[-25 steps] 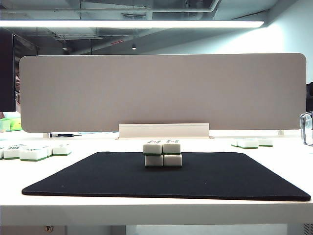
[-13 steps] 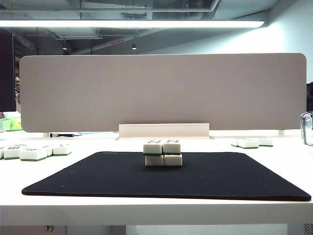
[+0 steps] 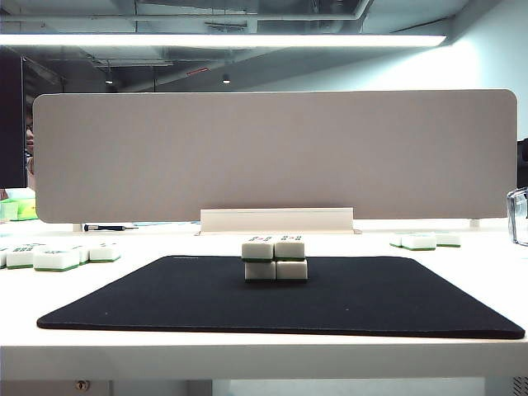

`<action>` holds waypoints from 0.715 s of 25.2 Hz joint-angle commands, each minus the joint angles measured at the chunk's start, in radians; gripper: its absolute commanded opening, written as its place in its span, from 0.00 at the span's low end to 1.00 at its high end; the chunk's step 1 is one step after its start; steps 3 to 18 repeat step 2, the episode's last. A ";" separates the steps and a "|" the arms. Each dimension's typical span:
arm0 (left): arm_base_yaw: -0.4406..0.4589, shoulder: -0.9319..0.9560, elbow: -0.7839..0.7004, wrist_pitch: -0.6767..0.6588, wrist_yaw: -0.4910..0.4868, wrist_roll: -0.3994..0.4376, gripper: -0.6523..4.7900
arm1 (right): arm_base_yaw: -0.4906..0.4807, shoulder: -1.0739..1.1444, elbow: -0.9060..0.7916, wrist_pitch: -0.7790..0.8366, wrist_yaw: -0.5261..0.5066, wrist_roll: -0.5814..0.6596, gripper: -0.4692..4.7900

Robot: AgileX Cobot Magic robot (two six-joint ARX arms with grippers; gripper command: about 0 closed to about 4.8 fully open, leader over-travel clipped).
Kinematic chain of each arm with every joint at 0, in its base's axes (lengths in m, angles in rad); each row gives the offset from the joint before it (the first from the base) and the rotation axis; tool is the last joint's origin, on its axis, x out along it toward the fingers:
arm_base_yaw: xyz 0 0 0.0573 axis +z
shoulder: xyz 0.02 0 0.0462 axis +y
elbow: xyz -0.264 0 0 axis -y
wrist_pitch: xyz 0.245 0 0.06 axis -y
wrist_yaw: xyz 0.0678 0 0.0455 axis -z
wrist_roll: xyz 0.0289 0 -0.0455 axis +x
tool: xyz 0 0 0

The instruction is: Arrange four mahjong tiles into a neat stack, creating two layers of paired tiles.

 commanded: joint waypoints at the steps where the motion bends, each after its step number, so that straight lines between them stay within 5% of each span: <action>1: 0.000 0.000 0.000 -0.011 0.001 0.001 0.11 | 0.000 -0.008 -0.001 0.001 0.005 -0.002 0.09; 18: 0.000 0.000 0.000 -0.011 0.001 0.001 0.11 | 0.000 -0.008 -0.001 0.001 0.005 -0.002 0.09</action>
